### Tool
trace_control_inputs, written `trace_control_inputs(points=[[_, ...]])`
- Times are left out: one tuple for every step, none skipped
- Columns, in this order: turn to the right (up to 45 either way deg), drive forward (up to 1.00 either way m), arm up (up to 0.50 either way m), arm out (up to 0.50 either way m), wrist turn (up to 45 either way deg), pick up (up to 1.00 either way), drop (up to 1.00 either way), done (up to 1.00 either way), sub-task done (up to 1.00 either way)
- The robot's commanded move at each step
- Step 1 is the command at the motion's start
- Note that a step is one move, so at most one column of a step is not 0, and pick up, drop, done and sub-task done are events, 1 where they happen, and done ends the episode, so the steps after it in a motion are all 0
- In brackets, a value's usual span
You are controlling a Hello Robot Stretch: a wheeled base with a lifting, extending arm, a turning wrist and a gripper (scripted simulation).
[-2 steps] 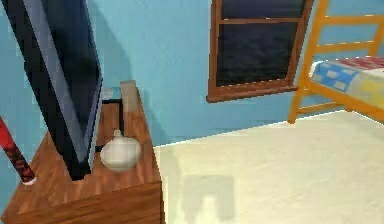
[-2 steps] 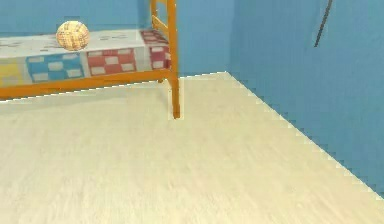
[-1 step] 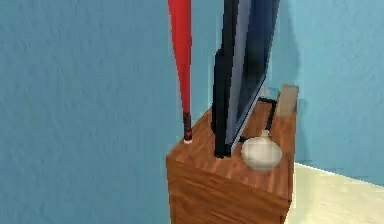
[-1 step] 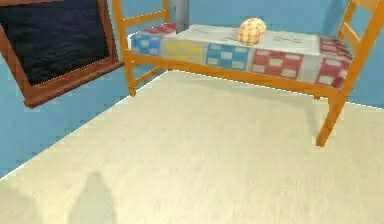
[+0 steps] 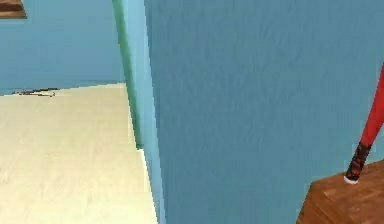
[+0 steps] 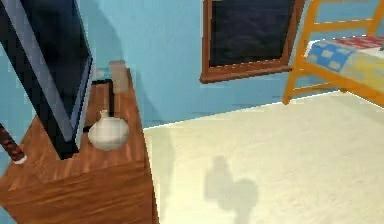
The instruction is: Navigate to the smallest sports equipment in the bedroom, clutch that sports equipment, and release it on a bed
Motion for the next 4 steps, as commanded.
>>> trace_control_inputs(points=[[-45.0, 0.0, 0.0, 0.0, 0.0, 0.0, 0.0, 0.0, 0.0], [-36.0, 0.0, 0.0, 0.0, 0.0, 0.0, 0.0, 0.0, 0.0], [0.0, 0.65, 0.0, 0.0, 0.0, 0.0, 0.0, 0.0, 0.0], [15.0, 0.0, 0.0, 0.0, 0.0, 0.0, 0.0, 0.0, 0.0]])
